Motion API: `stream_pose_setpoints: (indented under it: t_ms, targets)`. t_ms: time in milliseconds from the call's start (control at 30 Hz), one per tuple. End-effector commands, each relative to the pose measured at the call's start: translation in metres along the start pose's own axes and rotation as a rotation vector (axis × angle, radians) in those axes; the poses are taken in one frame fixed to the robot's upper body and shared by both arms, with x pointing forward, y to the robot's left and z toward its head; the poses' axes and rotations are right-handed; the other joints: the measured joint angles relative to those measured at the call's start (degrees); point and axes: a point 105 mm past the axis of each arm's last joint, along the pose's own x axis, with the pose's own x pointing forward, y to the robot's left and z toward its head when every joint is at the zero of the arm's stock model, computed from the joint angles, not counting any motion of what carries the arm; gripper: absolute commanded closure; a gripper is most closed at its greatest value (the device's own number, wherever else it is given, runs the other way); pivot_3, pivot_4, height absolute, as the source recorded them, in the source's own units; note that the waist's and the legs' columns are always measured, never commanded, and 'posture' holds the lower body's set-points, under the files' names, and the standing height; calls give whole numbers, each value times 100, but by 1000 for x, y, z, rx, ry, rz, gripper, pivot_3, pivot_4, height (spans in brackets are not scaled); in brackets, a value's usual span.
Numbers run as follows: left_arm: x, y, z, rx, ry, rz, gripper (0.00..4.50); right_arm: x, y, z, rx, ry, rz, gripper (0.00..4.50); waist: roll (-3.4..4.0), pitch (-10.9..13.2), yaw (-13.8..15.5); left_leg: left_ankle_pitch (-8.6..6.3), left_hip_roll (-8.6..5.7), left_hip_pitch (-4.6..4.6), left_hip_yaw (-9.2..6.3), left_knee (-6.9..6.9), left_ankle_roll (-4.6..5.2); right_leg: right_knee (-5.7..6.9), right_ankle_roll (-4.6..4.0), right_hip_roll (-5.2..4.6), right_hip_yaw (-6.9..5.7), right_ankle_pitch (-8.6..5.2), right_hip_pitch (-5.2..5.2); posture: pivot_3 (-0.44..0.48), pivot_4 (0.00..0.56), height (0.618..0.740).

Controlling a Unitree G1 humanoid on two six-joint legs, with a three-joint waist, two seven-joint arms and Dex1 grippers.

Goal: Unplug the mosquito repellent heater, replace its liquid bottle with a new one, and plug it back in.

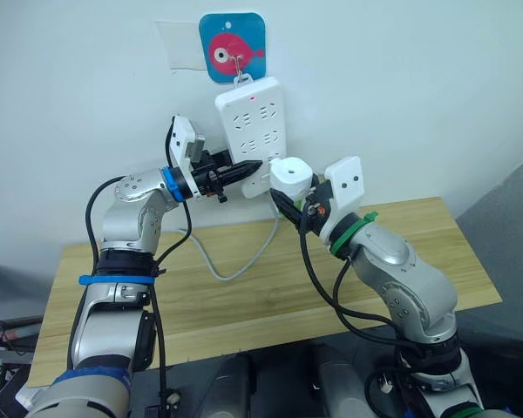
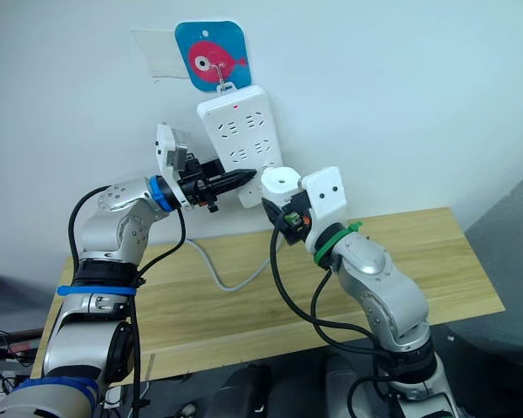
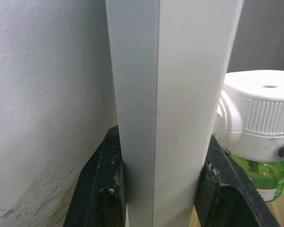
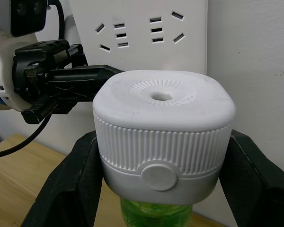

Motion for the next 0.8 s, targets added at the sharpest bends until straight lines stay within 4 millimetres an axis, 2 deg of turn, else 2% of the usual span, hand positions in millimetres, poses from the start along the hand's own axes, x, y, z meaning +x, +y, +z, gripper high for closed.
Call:
stream_pose_setpoints:
  t_ms: [33,567,800]
  targets:
    - [3,-6,12,46,-30,-43,3171,-2,4,29,-25,-127,-1,1494,0,0,0,0,0,0,0,0,0,0,0,0,0,0,0,-105,222,740]
    - [4,-9,12,33,-30,-60,3171,9,0,20,-54,-119,-49,1494,0,0,-1,0,0,0,3,0,-1,4,0,0,2,0,-3,-106,220,740]
    - [3,-8,12,31,-25,-59,3171,3,0,18,-56,-109,-43,1494,0,0,0,0,-1,-4,5,-1,-1,6,0,0,5,0,-9,-106,227,740]
